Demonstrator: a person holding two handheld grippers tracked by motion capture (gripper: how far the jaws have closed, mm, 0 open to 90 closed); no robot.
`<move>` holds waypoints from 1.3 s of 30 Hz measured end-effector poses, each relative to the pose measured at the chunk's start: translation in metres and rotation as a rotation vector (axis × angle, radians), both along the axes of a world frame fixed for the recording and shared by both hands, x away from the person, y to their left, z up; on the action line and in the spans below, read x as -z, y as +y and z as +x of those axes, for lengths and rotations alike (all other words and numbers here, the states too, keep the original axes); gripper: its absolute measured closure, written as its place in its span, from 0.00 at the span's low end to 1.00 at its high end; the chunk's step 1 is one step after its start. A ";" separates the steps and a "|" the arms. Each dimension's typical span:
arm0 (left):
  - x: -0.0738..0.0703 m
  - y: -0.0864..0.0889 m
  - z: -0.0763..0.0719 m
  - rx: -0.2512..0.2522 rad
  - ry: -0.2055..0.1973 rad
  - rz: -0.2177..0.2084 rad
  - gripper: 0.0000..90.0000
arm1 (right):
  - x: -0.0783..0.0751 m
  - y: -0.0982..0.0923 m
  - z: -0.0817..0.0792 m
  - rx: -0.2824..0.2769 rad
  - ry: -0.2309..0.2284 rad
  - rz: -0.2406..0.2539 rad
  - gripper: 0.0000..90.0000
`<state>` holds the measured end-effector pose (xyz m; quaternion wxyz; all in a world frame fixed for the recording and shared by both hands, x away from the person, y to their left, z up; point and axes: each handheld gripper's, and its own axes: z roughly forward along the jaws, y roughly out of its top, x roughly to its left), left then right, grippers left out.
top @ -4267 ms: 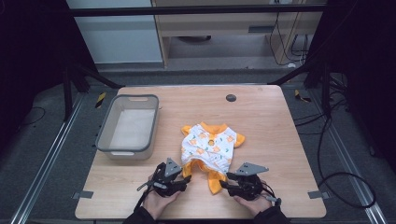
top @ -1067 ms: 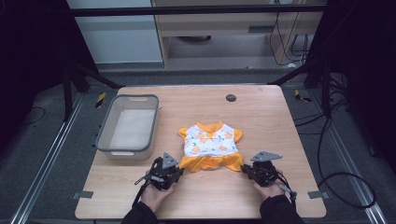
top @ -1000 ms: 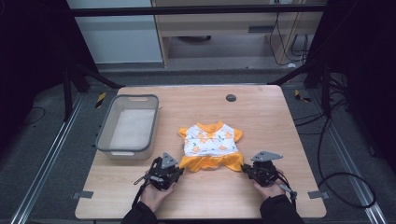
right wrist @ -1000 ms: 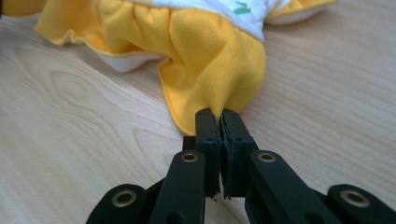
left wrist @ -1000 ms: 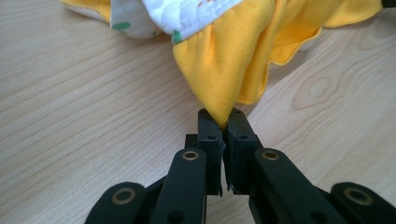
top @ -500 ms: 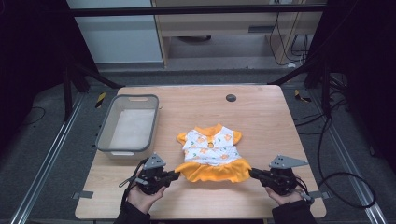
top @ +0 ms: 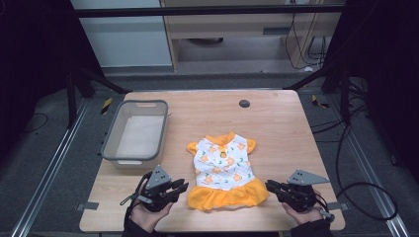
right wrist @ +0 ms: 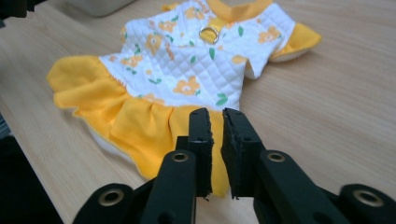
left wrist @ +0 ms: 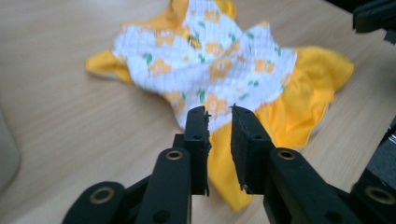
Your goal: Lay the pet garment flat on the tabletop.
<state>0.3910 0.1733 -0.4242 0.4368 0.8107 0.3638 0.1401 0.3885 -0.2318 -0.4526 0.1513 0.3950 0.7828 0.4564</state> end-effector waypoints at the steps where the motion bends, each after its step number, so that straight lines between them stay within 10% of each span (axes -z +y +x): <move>1: -0.003 -0.004 0.000 -0.001 -0.017 -0.004 0.87 | 0.000 0.000 0.000 0.000 0.000 0.000 0.93; 9: 0.024 -0.047 0.017 0.054 0.018 0.077 0.97 | 0.013 0.025 0.024 -0.033 0.018 -0.028 1.00; 17: 0.060 -0.056 0.022 0.073 0.101 0.177 0.98 | 0.035 0.039 0.030 -0.071 0.077 -0.114 1.00; 39: 0.062 -0.050 0.009 0.118 0.108 0.213 0.96 | 0.042 0.034 0.006 -0.136 0.148 -0.117 0.99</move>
